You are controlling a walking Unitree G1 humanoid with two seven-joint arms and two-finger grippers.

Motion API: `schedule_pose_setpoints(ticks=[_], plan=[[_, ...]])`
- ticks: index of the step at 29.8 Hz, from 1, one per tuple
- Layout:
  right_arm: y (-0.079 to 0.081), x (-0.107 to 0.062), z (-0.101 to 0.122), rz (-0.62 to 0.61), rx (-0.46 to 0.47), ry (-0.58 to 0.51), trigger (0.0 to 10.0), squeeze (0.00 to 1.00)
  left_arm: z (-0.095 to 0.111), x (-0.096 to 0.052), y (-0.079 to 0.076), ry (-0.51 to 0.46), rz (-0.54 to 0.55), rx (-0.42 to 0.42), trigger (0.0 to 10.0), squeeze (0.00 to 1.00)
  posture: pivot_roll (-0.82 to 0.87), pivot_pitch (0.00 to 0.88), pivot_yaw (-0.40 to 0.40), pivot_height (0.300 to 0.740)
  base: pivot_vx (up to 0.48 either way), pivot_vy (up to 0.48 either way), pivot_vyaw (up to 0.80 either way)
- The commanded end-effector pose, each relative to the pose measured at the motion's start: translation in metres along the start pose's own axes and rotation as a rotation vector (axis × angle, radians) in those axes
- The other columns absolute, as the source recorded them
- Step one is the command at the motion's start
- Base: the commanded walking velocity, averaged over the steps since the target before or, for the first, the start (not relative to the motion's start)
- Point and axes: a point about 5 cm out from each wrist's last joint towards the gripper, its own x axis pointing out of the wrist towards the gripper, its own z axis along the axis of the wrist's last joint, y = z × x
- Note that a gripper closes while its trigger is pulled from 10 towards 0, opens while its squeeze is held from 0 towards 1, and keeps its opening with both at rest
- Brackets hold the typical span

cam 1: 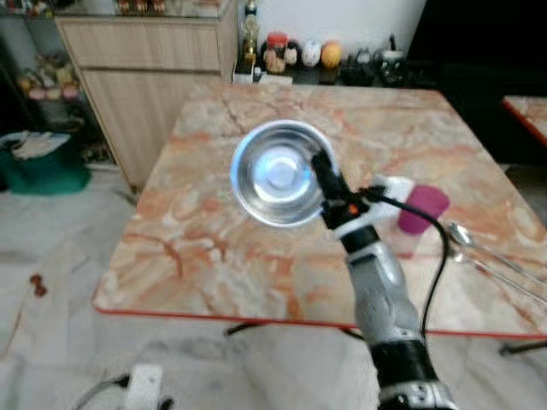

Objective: Setting the table

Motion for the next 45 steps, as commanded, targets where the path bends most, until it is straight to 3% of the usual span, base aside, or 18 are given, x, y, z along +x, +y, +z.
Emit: schedule_pose_setpoints(ticks=[1,31,45], plan=[[0.011,0.008,0.006,0.040,-0.011,-0.031,10.0,0.00,-0.003,-0.001,0.005,0.008,0.010,0.017,10.0,0.00,-0.02,0.000,-0.048,0.740,0.000,-0.465,0.00],[0.016,0.013,0.009,0.058,-0.021,-0.054,10.0,0.00,-0.001,-0.002,0.015,0.007,0.026,0.032,10.0,0.00,-0.01,0.000,-0.038,0.740,0.000,-0.469,0.00],[0.011,0.009,0.010,0.030,-0.041,-0.047,10.0,0.00,0.001,-0.001,0.014,0.004,0.029,0.024,10.0,0.00,-0.03,0.000,-0.029,0.740,0.000,-0.470,0.00]])
